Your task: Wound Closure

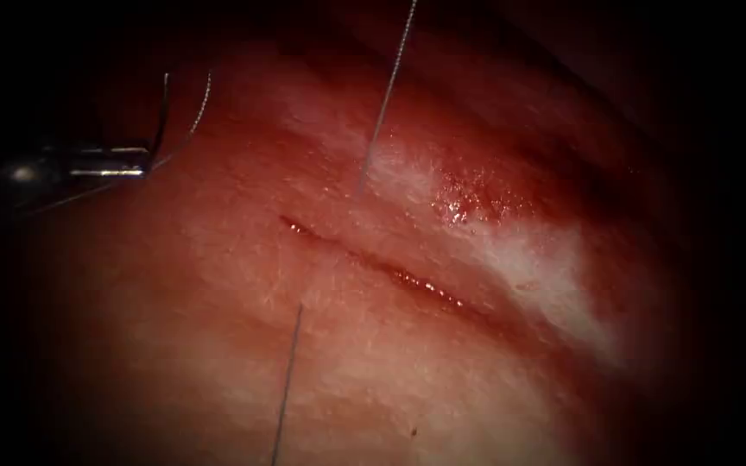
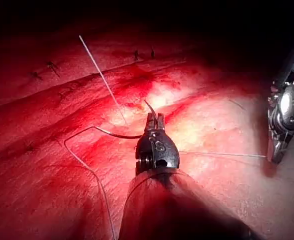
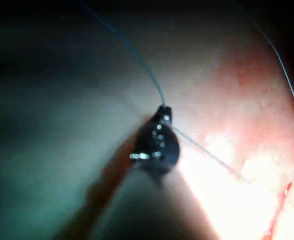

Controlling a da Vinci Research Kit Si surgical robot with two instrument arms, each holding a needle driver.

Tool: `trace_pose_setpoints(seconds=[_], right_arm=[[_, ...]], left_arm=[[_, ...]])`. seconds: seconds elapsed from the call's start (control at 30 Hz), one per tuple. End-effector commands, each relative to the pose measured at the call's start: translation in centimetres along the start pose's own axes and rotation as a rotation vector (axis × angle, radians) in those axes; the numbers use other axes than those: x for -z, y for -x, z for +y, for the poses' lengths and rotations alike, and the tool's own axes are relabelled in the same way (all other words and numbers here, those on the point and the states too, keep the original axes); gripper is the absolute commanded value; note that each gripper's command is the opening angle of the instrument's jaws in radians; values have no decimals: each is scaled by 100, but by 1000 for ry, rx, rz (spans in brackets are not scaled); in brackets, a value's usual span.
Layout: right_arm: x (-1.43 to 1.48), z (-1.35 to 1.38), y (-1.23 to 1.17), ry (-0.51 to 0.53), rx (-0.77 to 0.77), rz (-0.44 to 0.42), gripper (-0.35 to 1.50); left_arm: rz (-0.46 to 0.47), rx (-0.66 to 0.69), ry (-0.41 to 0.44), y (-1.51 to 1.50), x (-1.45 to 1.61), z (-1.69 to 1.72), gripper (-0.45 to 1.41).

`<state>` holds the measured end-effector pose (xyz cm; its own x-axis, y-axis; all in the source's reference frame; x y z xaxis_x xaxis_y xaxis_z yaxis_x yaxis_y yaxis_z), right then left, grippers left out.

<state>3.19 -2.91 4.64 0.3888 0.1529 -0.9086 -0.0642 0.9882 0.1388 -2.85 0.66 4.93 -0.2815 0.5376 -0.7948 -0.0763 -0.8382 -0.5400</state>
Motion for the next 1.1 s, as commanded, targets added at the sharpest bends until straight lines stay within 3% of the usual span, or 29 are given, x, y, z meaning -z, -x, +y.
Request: trace_pose_setpoints(seconds=[0.03, 0.07, 0.1, 0.17, 0.43, 0.57, 0.7, 0.97, 1.0, 1.03, 1.07, 1.1], right_arm=[[-5, 7, 5, 5, -78, -1, 44], [-3, 15, 8, 12, -88, -5, 84], [-2, 27, 14, 20, -94, -5, 105], [-1, 45, 27, 28, -99, -9, 118], [-11, 130, 102, 91, -99, -18, 113], [-22, 159, 128, 125, -94, -34, 110], [-42, 176, 150, 155, -85, -48, 113], [-75, 179, 173, 162, -89, -47, 111], [-76, 173, 175, 181, -102, -56, 59], [-75, 171, 176, 182, -100, -63, 26], [-71, 167, 176, 175, -99, -79, -35], [-69, 166, 176, 169, -118, -92, -35]], left_arm=[[0, 0, 2, 5, -6, 1, -45], [0, 0, 2, 5, -7, 1, -45], [0, 0, 2, 5, -7, 1, -45], [0, 0, 1, 5, -7, 1, -45], [0, 0, 1, 5, -7, 1, -45], [0, 0, 1, 5, -7, 1, -45], [0, 0, 1, 5, -7, 1, -45], [0, 0, 2, 5, -6, 1, -45], [0, 0, 2, 5, -6, 1, -45], [0, 0, 2, 5, -6, 1, -45], [0, 0, 2, 5, -6, 2, -45], [0, 0, 3, 5, -6, 2, -45]])
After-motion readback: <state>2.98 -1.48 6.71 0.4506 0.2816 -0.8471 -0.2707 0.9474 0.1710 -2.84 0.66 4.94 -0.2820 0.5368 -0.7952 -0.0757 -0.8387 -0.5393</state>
